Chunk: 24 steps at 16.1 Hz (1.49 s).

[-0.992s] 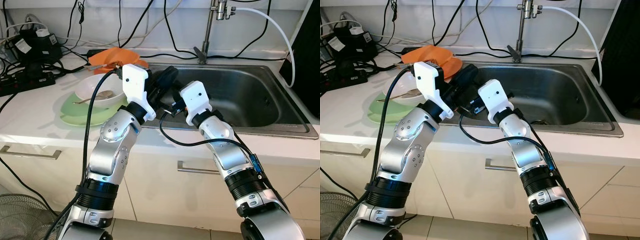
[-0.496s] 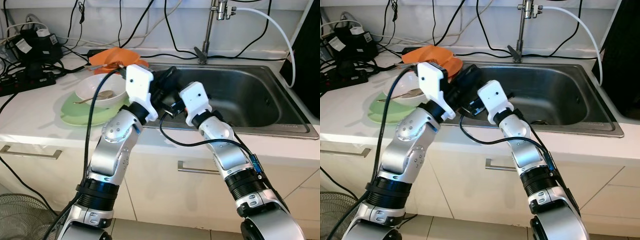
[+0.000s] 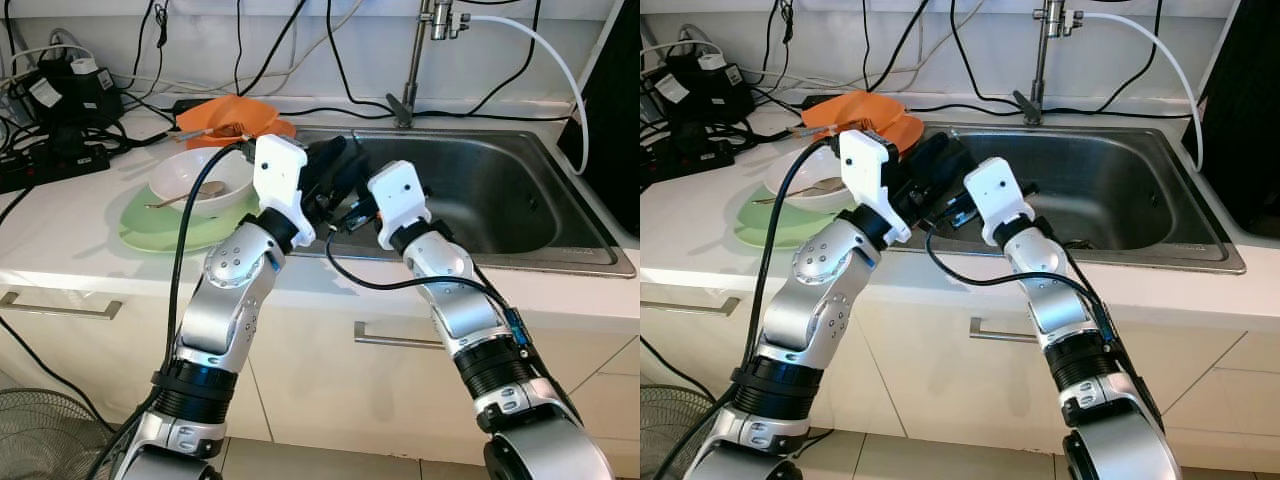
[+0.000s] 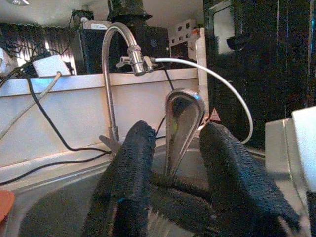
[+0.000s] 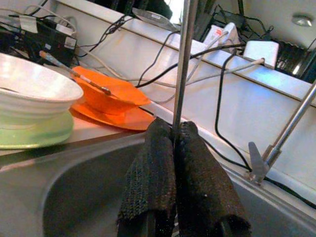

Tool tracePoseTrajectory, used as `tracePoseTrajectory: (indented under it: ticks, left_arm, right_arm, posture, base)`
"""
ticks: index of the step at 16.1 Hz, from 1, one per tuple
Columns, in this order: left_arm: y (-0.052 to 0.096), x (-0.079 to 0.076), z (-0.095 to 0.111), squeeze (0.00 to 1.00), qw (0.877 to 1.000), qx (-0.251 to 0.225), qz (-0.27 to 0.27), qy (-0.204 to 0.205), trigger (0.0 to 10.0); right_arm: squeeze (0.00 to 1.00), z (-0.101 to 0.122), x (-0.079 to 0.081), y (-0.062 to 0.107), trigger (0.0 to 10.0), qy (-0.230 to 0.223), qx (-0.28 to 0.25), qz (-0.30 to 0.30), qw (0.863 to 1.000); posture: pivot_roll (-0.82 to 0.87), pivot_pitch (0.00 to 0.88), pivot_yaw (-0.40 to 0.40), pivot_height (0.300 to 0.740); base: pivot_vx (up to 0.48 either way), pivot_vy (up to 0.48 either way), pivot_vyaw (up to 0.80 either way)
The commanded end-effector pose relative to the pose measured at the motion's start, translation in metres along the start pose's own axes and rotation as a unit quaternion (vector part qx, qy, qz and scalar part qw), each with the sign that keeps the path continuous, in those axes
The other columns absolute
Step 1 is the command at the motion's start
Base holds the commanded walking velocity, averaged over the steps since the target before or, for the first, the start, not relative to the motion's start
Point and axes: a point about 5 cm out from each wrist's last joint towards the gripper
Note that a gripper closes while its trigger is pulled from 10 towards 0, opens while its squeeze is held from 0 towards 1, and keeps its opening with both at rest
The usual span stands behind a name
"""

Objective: Kitchen organization

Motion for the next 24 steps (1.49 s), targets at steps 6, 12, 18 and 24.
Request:
tracePoseTrajectory:
  ticks: [6,12,18,24]
  left_arm:
    - [0.005,0.006,-0.007,0.0,1.0,0.021,0.014,-0.002,10.0]
    - [0.013,0.018,-0.012,0.0,0.998,0.043,0.043,-0.007,10.0]
    - [0.032,0.015,-0.053,0.0,0.979,0.197,0.019,-0.052,10.0]
    - [0.035,-0.006,-0.062,0.0,0.971,0.234,-0.032,-0.028,10.0]
  right_arm:
    - [0.0,0.003,-0.017,-0.001,0.0,0.002,0.0,-0.036,0.999]
    - [0.0,0.0,-0.047,0.004,2.2,0.024,0.017,-0.084,0.996]
    - [0.0,-0.001,-0.07,0.005,10.0,0.04,0.035,-0.121,0.991]
    - [0.0,-0.011,-0.068,0.003,10.0,0.042,0.054,-0.114,0.991]
  posture:
    - [0.01,0.0,0.065,0.74]
    - [0.02,0.0,0.063,0.74]
    - [0.02,0.0,0.061,0.74]
    - [0.02,0.0,0.059,0.74]
  base:
    - [0.0,0.0,0.0]
    - [0.0,0.0,0.0]
    - [0.0,0.0,0.0]
    - [0.0,0.0,0.0]
Point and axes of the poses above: a point about 5 cm out from each wrist's last joint towards the gripper, its own y axis pointing back from the gripper into the wrist, its own z axis along the axis of the wrist's last joint, x = y × z, and after that the axes turned 13 degrees about -y, right-handed
